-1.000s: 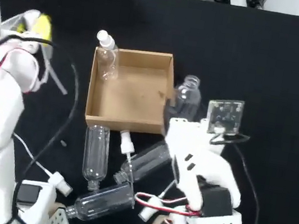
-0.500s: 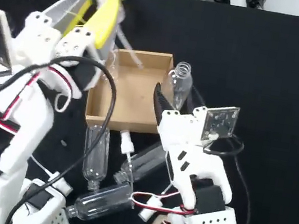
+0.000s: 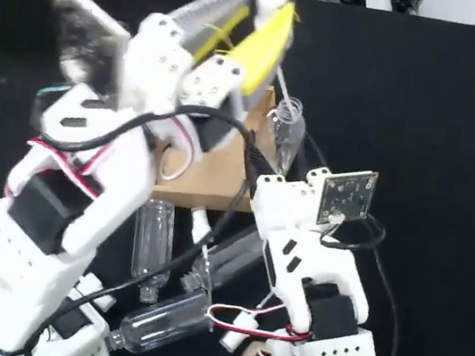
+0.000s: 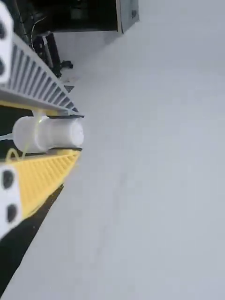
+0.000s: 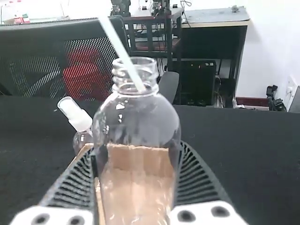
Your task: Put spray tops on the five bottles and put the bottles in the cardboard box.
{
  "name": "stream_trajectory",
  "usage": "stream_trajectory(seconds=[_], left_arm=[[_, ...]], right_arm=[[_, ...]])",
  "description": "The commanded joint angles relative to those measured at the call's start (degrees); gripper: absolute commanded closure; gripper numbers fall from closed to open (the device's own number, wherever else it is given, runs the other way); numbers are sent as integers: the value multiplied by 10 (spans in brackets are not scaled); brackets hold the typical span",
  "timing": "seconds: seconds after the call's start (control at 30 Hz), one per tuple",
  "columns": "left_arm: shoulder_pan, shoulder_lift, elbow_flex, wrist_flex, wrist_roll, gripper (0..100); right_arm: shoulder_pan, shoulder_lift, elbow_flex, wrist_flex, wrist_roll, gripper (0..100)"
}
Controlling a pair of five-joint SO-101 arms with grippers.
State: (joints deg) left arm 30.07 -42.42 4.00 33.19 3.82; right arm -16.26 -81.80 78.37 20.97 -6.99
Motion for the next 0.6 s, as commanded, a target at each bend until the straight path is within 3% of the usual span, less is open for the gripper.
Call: stream_trajectory(seconds=[0.0,0.57], left_arm=[[0,4,-11,-11,-5,970],[0,10,-45,-19,-55,970]], right_arm=[[-9,-17,-5,-18,6,987],[-9,-17,-5,-18,7,987]])
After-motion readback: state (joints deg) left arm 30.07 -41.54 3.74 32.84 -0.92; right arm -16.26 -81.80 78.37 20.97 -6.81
